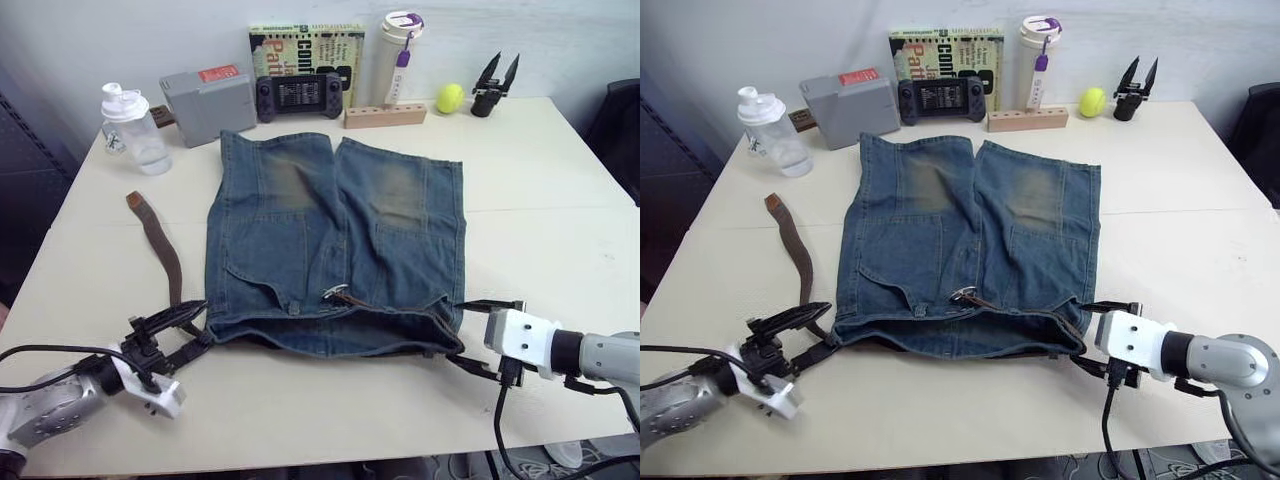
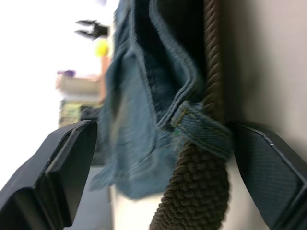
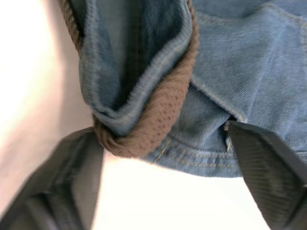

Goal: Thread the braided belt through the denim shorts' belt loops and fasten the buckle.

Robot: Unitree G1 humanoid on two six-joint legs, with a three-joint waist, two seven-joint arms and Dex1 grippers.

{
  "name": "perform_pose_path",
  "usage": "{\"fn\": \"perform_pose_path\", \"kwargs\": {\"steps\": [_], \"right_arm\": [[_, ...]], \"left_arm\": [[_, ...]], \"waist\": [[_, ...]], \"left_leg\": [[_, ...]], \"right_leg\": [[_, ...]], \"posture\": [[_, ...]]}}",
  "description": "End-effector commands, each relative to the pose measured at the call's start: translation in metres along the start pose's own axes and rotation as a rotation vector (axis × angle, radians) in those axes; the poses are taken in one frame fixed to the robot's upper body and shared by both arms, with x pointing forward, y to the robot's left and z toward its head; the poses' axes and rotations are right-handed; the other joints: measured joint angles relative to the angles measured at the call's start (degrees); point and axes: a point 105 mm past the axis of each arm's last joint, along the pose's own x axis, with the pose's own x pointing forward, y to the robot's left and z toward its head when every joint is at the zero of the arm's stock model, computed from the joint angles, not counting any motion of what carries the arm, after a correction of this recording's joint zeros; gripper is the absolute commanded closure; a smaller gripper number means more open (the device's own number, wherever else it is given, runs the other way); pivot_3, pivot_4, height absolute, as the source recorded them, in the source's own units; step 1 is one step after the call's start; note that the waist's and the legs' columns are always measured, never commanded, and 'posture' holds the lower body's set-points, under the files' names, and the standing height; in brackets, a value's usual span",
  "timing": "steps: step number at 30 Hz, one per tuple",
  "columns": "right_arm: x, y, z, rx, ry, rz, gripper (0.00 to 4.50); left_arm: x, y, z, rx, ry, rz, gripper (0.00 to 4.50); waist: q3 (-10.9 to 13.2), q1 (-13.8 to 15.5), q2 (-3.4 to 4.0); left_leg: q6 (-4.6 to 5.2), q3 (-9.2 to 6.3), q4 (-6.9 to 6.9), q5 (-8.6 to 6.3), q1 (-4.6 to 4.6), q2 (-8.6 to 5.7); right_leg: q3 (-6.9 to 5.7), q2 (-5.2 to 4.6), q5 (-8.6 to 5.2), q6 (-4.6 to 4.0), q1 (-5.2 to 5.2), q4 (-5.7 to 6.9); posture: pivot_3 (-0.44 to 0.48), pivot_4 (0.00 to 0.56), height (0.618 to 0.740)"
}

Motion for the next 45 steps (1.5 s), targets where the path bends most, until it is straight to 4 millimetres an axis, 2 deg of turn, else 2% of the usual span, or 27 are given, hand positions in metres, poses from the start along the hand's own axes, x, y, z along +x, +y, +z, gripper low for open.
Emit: {"fn": "perform_pose_path", "kwargs": {"steps": [1, 3, 8, 10, 12, 13, 17, 21, 23, 27, 30, 32, 33, 35, 38, 39, 40, 42, 45], "right_arm": [[-0.010, 0.000, 0.012, -0.014, -0.018, 0.047, 0.13], [-0.012, -0.003, 0.016, 0.002, -0.027, 0.061, 0.13], [-0.020, -0.022, 0.041, 0.136, -0.153, 0.046, 0.13], [-0.021, -0.045, 0.058, 0.241, -0.271, -0.026, 0.13], [-0.012, -0.072, 0.068, 0.335, -0.331, -0.128, 0.13], [-0.005, -0.082, 0.064, 0.382, -0.306, -0.172, 0.13], [0.018, -0.101, 0.051, 0.461, -0.212, -0.252, 0.13], [0.054, -0.107, 0.030, 0.521, -0.076, -0.273, 0.13], [0.068, -0.109, 0.020, 0.553, -0.013, -0.263, 0.13], [0.079, -0.106, 0.012, 0.620, 0.049, -0.197, 0.13], [0.084, -0.094, 0.011, 0.629, 0.074, -0.105, 0.13], [0.086, -0.093, 0.009, 0.633, 0.086, -0.104, 0.66], [0.088, -0.093, 0.008, 0.636, 0.093, -0.107, 0.89], [0.090, -0.093, 0.005, 0.643, 0.101, -0.108, 1.80], [0.094, -0.092, 0.001, 0.652, 0.108, -0.123, 3.33], [0.095, -0.093, 0.001, 0.653, 0.109, -0.134, 3.95], [0.095, -0.095, 0.000, 0.655, 0.110, -0.149, 4.35], [0.097, -0.100, -0.002, 0.643, 0.118, -0.180, 4.50], [0.101, -0.108, -0.005, 0.626, 0.128, -0.234, 4.50]], "left_arm": [[-0.005, -0.007, 0.020, -0.123, -0.103, -0.122, 0.00], [-0.008, -0.007, 0.025, -0.196, -0.124, -0.209, 0.00], [0.004, 0.021, 0.024, -0.405, -0.099, -0.253, 0.00], [0.015, 0.047, 0.020, -0.551, -0.083, -0.228, 0.00], [0.027, 0.073, 0.016, -0.745, -0.088, -0.163, 0.00], [0.031, 0.082, 0.015, -0.817, -0.105, -0.133, 0.00], [0.043, 0.100, 0.005, -1.038, -0.122, -0.072, 0.00], [0.066, 0.076, -0.043, -1.165, 0.071, -0.025, 0.00], [0.082, 0.070, -0.061, -1.237, 0.117, 0.026, 0.00], [0.104, 0.047, -0.080, -1.231, 0.232, -0.074, 0.00], [0.113, 0.034, -0.078, -1.225, 0.250, -0.180, 0.00], [0.117, 0.020, -0.078, -1.211, 0.298, -0.242, 0.00], [0.117, 0.017, -0.071, -1.218, 0.277, -0.293, 0.00], [0.116, 0.013, -0.062, -1.199, 0.262, -0.353, 0.00], [0.114, 0.008, -0.057, -1.171, 0.273, -0.399, 0.86], [0.114, 0.008, -0.055, -1.171, 0.261, -0.406, 1.44], [0.115, 0.009, -0.055, -1.173, 0.262, -0.398, 1.79], [0.116, 0.010, -0.057, -1.166, 0.277, -0.388, 2.42], [0.120, 0.011, -0.061, -1.148, 0.293, -0.368, 3.67]], "waist": [[0.0, 0.1, -0.01], [0.0, 0.1, 0.00], [0.1, 0.3, 0.02], [0.2, 0.3, -0.01], [0.2, 0.1, -0.04], [0.2, 0.1, -0.03], [0.3, 0.2, 0.05], [0.3, 0.2, 0.06], [0.3, 0.3, 0.13], [0.3, 0.2, 0.05], [0.2, 0.1, -0.09], [0.2, 0.1, -0.12], [0.2, 0.2, -0.16], [0.0, 0.2, -0.24], [-0.2, 0.1, -0.30], [-0.2, 0.1, -0.32], [-0.2, 0.1, -0.36], [-0.4, 0.1, -0.37], [-0.7, 0.1, -0.36]], "left_leg": [[-0.01, -0.01, 0.01, -0.01, -0.01, 0.01], [0.00, -0.02, 0.12, -0.02, -0.07, 0.01], [0.02, -0.08, 0.30, -0.05, -0.16, 0.03], [0.02, -0.12, 0.32, -0.05, -0.18, 0.00], [0.01, -0.12, 0.37, -0.05, -0.20, 0.04], [0.01, -0.12, 0.44, -0.06, -0.22, 0.04], [-0.06, -0.13, 0.24, -0.09, -0.21, 0.00], [-0.11, 0.22, 0.30, -0.06, -0.54, -0.42], [-0.12, 0.29, 0.29, 0.01, -0.40, -0.48], [-0.16, 0.19, 0.31, 0.07, -0.54, -0.51], [-0.17, 0.13, 0.17, 0.07, -0.59, -0.52], [-0.17, 0.10, 0.16, 0.07, -0.58, -0.51], [-0.17, 0.11, 0.20, 0.07, -0.58, -0.51], [-0.17, 0.09, 0.27, 0.07, -0.52, -0.49], [-0.16, 0.08, 0.24, 0.07, -0.33, -0.48], [-0.17, 0.08, 0.24, 0.07, -0.31, -0.48], [-0.17, 0.08, 0.24, 0.07, -0.29, -0.48], [-0.17, 0.07, 0.26, 0.07, -0.28, -0.46], [-0.16, 0.05, 0.30, 0.07, -0.18, -0.46]], "right_leg": [[-0.01, 0.01, 0.00, 0.00, 0.00, 0.01], [-0.02, 0.01, 0.00, -0.01, -0.01, 0.02], [0.00, 0.05, 0.00, -0.03, 0.00, 0.07], [0.01, 0.04, 0.00, -0.03, 0.01, 0.06], [0.02, 0.12, 0.01, -0.03, 0.02, 0.07], [0.03, 0.12, 0.01, -0.04, 0.00, 0.10], [-0.02, 0.24, -0.01, -0.06, -0.03, 0.07], [-0.03, 0.28, -0.04, -0.01, -0.20, 0.03], [-0.02, 0.30, -0.04, 0.05, -0.06, 0.04], [-0.08, 0.30, -0.03, 0.05, -0.14, 0.08], [-0.19, 0.31, -0.03, 0.05, -0.23, 0.06], [-0.18, 0.29, -0.03, 0.05, -0.23, 0.06], [-0.17, 0.29, -0.03, 0.05, -0.20, 0.07], [-0.16, 0.27, -0.03, 0.05, -0.08, 0.06], [-0.13, 0.25, -0.04, 0.05, 0.04, 0.07], [-0.13, 0.25, -0.03, 0.05, 0.06, 0.07], [-0.12, 0.25, -0.03, 0.05, 0.06, 0.08], [-0.09, 0.24, -0.04, 0.05, 0.08, 0.07], [-0.03, 0.23, -0.03, 0.05, 0.17, 0.06]], "posture": [[0.000, 0.150, 0.731], [0.000, 0.150, 0.731], [0.000, 0.150, 0.731], [0.000, 0.150, 0.731], [0.000, 0.150, 0.731], [0.000, 0.150, 0.731], [0.000, 0.150, 0.731], [0.000, 0.150, 0.731], [0.000, 0.150, 0.731], [0.000, 0.150, 0.731], [0.000, 0.150, 0.731], [0.000, 0.150, 0.731], [0.000, 0.150, 0.731], [0.000, 0.150, 0.731], [0.000, 0.150, 0.731], [0.000, 0.150, 0.731], [0.000, 0.150, 0.731], [0.000, 0.150, 0.731], [0.000, 0.150, 0.731]]}}
